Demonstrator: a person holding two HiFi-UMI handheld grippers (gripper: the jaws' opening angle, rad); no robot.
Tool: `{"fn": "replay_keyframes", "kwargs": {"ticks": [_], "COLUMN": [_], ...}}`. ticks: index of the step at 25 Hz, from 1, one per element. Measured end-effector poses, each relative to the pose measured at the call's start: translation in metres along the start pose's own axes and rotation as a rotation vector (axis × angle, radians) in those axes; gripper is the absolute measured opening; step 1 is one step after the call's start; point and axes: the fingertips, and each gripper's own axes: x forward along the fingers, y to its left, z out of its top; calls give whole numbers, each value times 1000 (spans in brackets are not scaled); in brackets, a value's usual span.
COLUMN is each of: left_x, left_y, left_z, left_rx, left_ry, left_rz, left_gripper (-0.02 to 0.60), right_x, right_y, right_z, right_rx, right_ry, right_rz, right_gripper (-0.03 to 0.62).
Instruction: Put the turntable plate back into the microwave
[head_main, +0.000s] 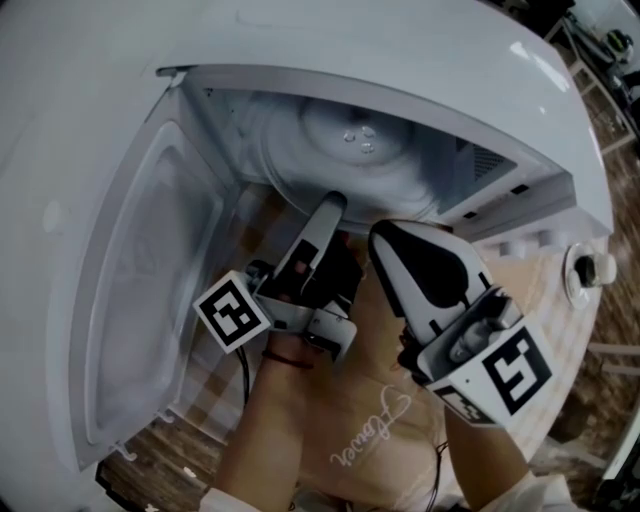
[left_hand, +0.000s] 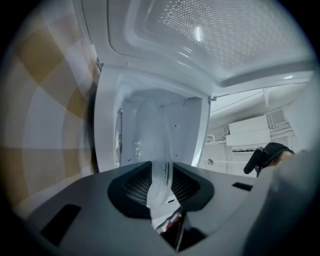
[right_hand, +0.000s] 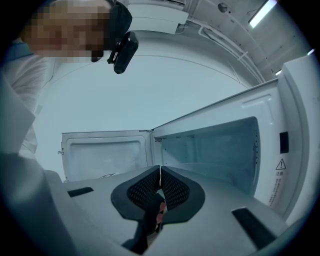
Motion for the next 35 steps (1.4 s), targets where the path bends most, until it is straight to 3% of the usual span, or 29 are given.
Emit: {"fn": "replay_keyframes", "kwargs": {"ticks": [24, 29, 35], "left_x": [42, 46, 47], "left_y": [33, 34, 38], "left_z": [23, 25, 25], "left_rx": [-48, -47, -56], "left_ry": [-41, -45, -46], "left_rz": [92, 115, 164], "left_gripper": [100, 98, 87], "right_x": [6, 14, 21], "right_y": [-15, -21, -27], "right_z": [-13, -11, -27], "right_rx": [1, -190, -717], "right_ry": [38, 116, 421], "right_rz": [-17, -41, -81], "right_gripper": [32, 34, 35]}}
